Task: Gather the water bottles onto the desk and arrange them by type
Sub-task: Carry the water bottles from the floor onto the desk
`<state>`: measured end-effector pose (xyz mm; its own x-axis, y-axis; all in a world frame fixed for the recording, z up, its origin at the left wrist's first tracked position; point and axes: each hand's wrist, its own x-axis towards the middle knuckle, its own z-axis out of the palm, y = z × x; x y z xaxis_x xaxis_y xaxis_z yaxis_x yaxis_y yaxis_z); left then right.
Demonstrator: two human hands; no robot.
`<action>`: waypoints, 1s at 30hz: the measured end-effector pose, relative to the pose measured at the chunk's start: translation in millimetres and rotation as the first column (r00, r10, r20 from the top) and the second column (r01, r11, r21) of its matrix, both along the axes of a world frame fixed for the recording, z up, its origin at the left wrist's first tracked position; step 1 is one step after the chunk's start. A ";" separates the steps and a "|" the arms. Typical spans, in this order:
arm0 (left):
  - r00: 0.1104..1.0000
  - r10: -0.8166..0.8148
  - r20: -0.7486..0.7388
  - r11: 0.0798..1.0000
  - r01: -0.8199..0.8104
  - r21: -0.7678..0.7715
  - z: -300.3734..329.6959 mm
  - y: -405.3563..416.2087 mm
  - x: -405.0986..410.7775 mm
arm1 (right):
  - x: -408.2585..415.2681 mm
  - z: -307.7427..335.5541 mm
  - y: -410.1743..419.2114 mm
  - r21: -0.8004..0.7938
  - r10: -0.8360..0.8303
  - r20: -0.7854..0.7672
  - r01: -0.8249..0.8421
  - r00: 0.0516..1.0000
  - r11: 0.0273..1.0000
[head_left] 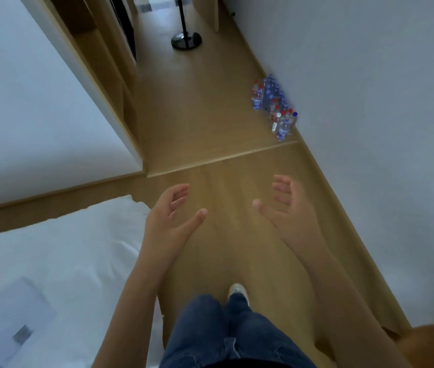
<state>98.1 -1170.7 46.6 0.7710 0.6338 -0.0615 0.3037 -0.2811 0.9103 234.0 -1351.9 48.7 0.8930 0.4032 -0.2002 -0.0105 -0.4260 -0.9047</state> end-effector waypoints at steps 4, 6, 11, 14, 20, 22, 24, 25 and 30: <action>0.998 -0.056 -0.021 0.998 0.055 -0.013 -2.4 41.4 79.9 | 68.1 -3.1 32.3 -0.022 -0.059 -0.026 0.058 0.998 0.998; 0.996 -0.081 -0.026 0.996 0.080 -0.042 -7.6 65.7 122.0 | 101.9 -10.6 53.5 -0.031 -0.087 -0.046 0.086 0.995 0.996; 0.990 -0.142 -0.027 0.987 0.139 -0.081 -19.0 142.4 231.0 | 191.3 -28.6 126.5 -0.049 -0.143 -0.057 0.140 0.988 0.989; 0.984 -0.177 -0.028 0.981 0.174 -0.087 -19.2 204.9 305.1 | 258.5 -28.8 186.8 -0.043 -0.175 -0.048 0.173 0.983 0.984; 0.972 -0.235 -0.023 0.968 0.232 -0.095 -4.9 311.6 432.7 | 367.5 -15.1 288.1 -0.028 -0.189 -0.025 0.188 0.982 0.982; 0.969 -0.244 -0.039 0.964 0.238 -0.119 -4.2 335.3 464.1 | 396.9 -14.4 311.0 -0.040 -0.202 -0.041 0.200 0.979 0.979; 0.964 -0.258 -0.063 0.961 0.249 -0.125 -7.4 357.3 494.9 | 430.0 -15.8 333.7 -0.041 -0.218 -0.045 0.216 0.975 0.976; 0.963 -0.257 -0.079 0.960 0.245 -0.137 -10.4 368.1 511.0 | 447.8 -17.3 345.0 -0.043 -0.222 -0.048 0.220 0.974 0.975; 0.968 -0.221 -0.120 0.962 0.196 -0.190 -31.8 419.5 607.8 | 547.4 -38.5 398.9 -0.048 -0.212 -0.081 0.209 0.974 0.977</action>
<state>705.9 -751.2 14.8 0.8608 0.4298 -0.2725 0.3819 -0.1919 0.9040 781.4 -953.0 10.2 0.9358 0.1985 -0.2914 -0.1802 -0.4412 -0.8791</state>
